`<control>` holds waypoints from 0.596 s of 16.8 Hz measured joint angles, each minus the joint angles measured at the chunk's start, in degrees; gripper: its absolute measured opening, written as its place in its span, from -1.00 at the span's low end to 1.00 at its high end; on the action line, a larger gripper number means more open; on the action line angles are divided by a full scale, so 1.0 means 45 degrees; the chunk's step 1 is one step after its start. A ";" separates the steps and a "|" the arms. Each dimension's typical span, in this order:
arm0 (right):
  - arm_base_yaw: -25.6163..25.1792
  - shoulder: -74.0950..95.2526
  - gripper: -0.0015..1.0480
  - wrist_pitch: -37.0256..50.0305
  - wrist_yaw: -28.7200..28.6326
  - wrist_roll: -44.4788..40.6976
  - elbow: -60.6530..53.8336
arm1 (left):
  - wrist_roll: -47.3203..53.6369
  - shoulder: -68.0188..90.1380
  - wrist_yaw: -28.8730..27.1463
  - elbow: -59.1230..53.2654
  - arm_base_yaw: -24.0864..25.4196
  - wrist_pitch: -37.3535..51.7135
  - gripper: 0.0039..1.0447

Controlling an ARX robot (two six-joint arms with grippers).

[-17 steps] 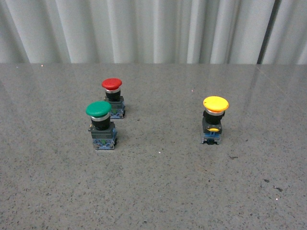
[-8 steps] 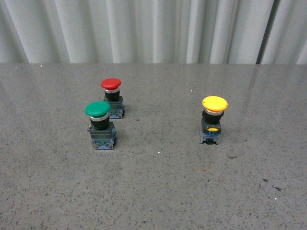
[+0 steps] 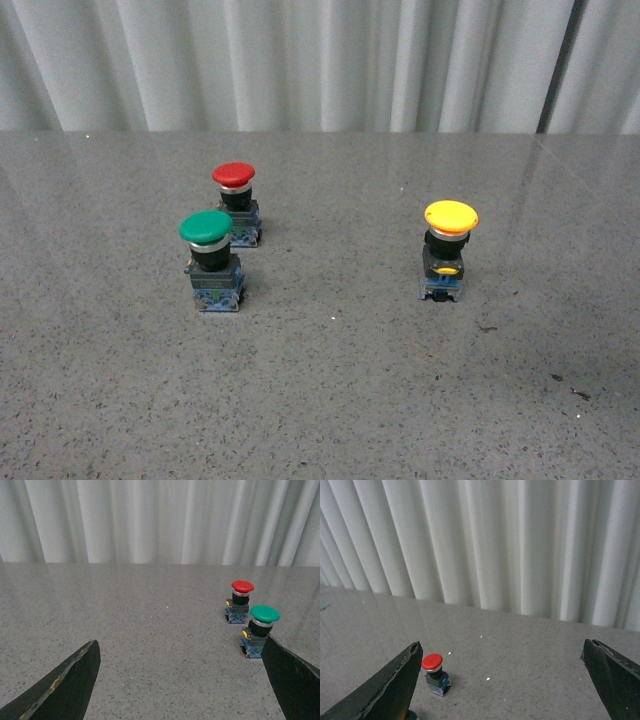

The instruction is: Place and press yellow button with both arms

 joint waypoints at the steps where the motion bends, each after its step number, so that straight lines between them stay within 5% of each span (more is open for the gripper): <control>1: 0.0311 0.1151 0.87 -0.0214 0.0000 -0.0155 0.0816 | 0.0000 0.0000 0.0005 0.0000 0.0000 -0.0005 0.88; 5: 0.0845 0.4163 0.87 -0.1069 0.0204 -0.1185 0.2608 | 0.0000 0.0000 0.0005 0.0000 0.0000 -0.0005 0.88; 10: -0.0185 0.4590 -0.14 -0.1933 0.0345 -0.1467 0.2730 | 0.0000 0.0000 0.0005 0.0000 0.0000 -0.0005 0.88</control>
